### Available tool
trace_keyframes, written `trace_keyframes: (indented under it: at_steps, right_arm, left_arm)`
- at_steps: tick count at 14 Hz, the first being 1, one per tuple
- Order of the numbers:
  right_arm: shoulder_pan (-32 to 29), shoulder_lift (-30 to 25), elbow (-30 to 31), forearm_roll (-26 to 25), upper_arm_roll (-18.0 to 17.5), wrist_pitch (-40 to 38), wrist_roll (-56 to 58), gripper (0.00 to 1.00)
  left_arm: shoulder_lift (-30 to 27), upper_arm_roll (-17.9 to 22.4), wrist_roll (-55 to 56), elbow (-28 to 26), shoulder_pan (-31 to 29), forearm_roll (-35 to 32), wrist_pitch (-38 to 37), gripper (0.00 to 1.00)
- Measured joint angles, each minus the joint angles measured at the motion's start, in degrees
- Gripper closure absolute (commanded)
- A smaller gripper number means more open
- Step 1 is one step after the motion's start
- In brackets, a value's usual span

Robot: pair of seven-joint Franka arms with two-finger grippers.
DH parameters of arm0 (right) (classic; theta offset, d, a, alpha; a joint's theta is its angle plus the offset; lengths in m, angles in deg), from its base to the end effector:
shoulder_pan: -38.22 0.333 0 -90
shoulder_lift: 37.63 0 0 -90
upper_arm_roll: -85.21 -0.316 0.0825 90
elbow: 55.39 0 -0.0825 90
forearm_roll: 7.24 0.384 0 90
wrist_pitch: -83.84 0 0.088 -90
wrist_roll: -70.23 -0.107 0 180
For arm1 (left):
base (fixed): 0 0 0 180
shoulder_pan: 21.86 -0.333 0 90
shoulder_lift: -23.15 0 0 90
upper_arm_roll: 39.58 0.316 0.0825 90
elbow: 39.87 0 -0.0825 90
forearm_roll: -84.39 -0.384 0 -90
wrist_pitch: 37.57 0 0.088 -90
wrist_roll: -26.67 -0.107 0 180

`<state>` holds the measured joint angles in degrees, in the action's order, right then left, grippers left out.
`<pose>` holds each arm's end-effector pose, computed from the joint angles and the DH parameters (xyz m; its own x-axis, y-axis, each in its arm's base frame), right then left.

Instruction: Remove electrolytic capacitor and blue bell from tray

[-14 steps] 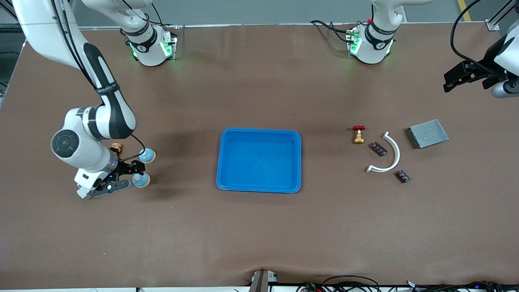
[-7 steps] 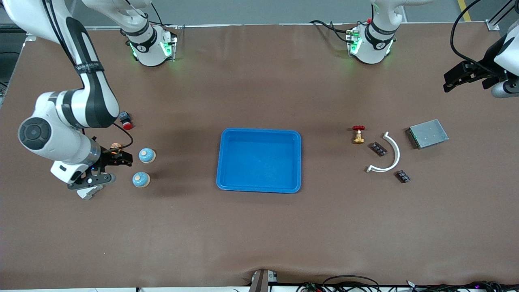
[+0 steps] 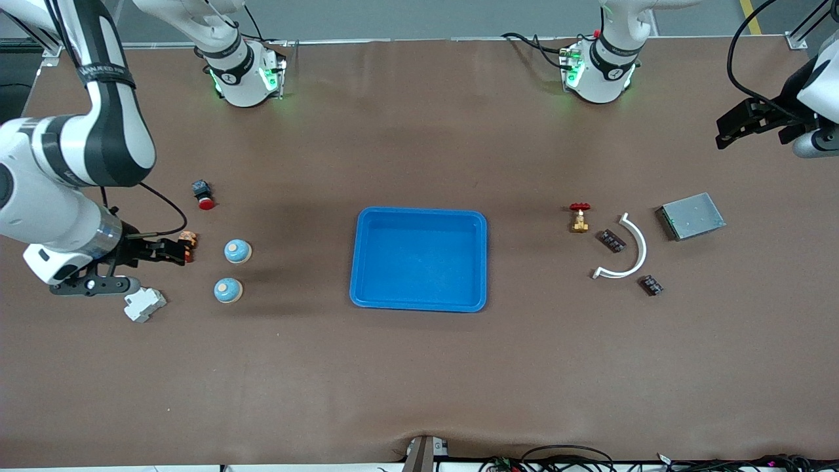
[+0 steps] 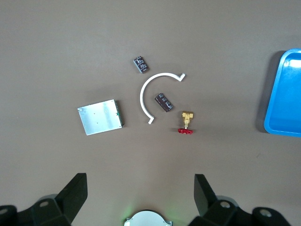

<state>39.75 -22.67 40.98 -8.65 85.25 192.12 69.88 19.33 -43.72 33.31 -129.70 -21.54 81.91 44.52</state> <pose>0.6310 0.0146 0.4427 0.9982 0.0276 -0.0532 0.0289 -0.9993 0.0234 0.5178 -0.0367 0.6501 0.9971 0.0445 -0.0624 0.0410 -0.9976 -0.0556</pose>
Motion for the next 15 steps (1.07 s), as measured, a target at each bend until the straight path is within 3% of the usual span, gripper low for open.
trace_keyframes:
  at_steps: [5, 15]
  right_arm:
    - [-0.1, -2.33, -5.44, -0.08, 0.25, -7.06, -0.05, 0.0]
    - [-0.21, -9.62, -6.0, -0.11, 2.96, -14.16, 4.43, 0.0]
  left_arm:
    - [0.0, -0.01, 0.0, 0.0, 0.16, 0.0, 0.0, 0.0]
    - [0.07, -0.01, -0.01, -0.02, 0.16, 0.0, 0.0, 0.0]
